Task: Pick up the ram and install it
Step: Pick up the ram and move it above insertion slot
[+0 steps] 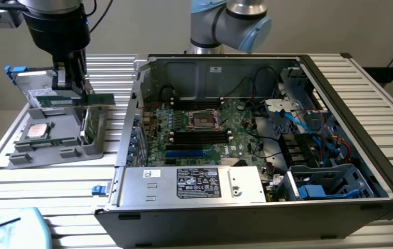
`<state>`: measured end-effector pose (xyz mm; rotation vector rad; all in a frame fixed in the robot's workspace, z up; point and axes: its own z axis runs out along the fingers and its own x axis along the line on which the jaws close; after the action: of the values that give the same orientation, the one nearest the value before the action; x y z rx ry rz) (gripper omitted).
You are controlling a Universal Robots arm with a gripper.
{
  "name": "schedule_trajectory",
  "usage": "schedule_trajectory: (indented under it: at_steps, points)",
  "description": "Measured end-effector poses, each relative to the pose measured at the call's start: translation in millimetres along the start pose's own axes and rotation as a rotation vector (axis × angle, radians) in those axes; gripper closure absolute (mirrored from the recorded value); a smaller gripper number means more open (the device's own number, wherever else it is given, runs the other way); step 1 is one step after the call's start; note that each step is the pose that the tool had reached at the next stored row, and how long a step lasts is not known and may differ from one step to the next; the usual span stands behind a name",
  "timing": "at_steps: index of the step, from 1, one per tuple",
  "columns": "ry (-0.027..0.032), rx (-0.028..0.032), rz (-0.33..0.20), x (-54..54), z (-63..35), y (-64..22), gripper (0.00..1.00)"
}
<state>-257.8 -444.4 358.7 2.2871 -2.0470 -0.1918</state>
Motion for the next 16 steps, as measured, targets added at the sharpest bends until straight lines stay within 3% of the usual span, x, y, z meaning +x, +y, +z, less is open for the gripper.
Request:
schedule_trajectory:
  at_steps: [7, 16]
  points:
    - [-0.0013, -0.0114, 0.0, 2.1, -17.3, -23.3, 0.85]
    - [-0.0037, -0.0207, 0.001, 6.0, -28.5, -60.2, 0.85]
